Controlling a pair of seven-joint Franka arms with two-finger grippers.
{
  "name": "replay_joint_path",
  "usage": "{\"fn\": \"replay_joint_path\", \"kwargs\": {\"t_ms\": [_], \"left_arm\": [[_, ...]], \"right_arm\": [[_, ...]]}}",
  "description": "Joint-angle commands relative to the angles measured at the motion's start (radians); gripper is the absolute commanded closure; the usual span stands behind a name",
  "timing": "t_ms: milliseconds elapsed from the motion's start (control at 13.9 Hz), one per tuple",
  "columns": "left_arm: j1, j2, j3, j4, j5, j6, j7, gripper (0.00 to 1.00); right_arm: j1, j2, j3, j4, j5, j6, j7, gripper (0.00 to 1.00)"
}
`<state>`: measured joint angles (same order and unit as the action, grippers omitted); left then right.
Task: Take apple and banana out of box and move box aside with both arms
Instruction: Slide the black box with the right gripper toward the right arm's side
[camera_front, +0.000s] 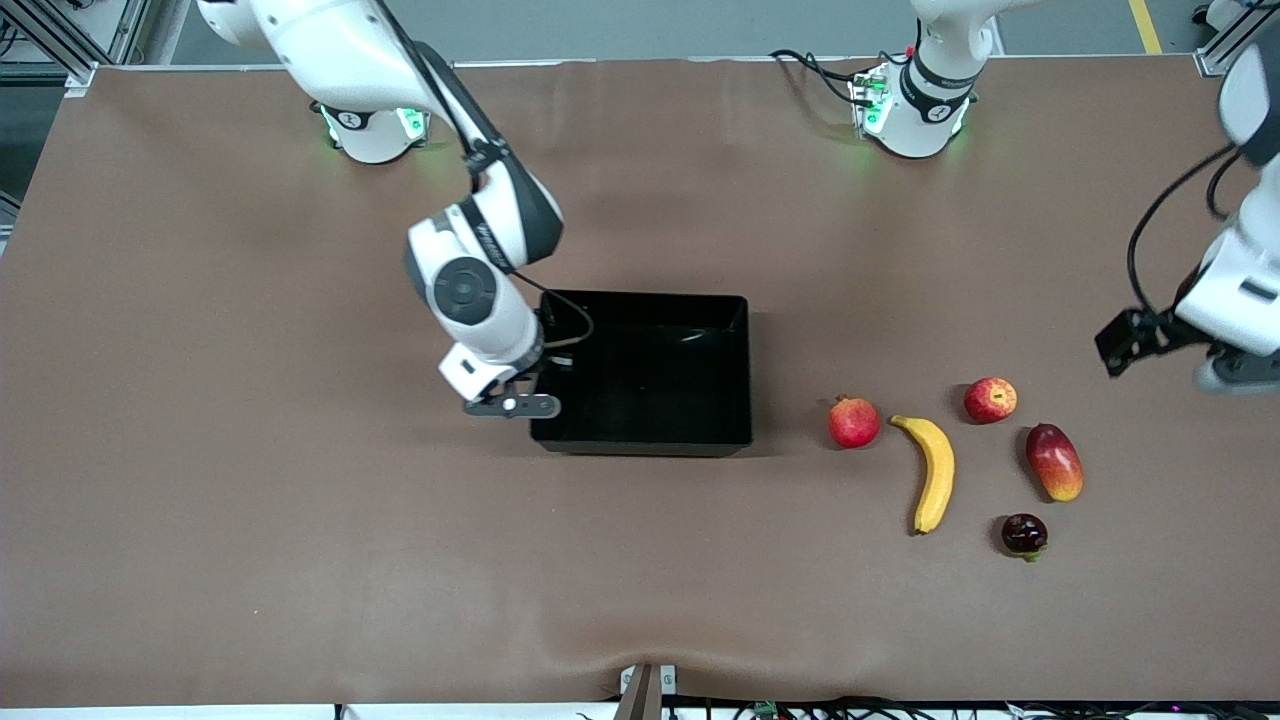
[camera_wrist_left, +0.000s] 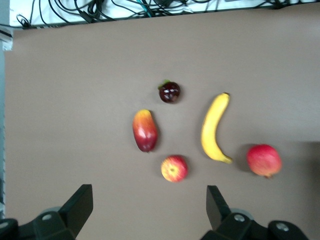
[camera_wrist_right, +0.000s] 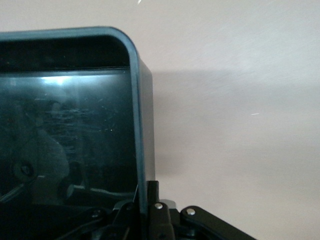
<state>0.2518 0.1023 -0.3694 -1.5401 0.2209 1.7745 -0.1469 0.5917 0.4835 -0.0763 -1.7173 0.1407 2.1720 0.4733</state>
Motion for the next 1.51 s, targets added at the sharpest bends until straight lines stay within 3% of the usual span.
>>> {"fn": "replay_joint_path", "kwargs": {"t_ms": [0,143,574,789,1076,1435], "left_arm": [[0.006,-0.065,0.004,-0.015,-0.058,-0.035,0.006,0.0],[-0.012,-0.102,0.024,-0.026,-0.086,-0.091,0.012,0.0],[-0.244,-0.18,0.272,-0.044,-0.172,-0.251,-0.002,0.0],[-0.24,-0.184,0.279,-0.043,-0.178,-0.267,-0.008,0.0],[-0.233,-0.176,0.276,-0.043,-0.179,-0.268,-0.008,0.0],[-0.235,-0.15,0.274,-0.043,-0.178,-0.267,-0.01,0.0]], "right_arm": [[-0.105,-0.095,0.013,-0.022,0.016,-0.09,-0.097,1.0],[-0.188,-0.117,0.012,-0.022,0.016,-0.141,-0.2,1.0],[-0.507,-0.114,0.009,-0.016,0.01,-0.178,-0.474,1.0],[-0.633,-0.099,0.009,-0.01,0.002,-0.176,-0.605,1.0],[-0.779,-0.007,0.009,0.027,0.004,-0.147,-0.802,1.0],[-0.849,0.098,0.009,0.047,0.01,0.015,-0.869,1.0]]}}
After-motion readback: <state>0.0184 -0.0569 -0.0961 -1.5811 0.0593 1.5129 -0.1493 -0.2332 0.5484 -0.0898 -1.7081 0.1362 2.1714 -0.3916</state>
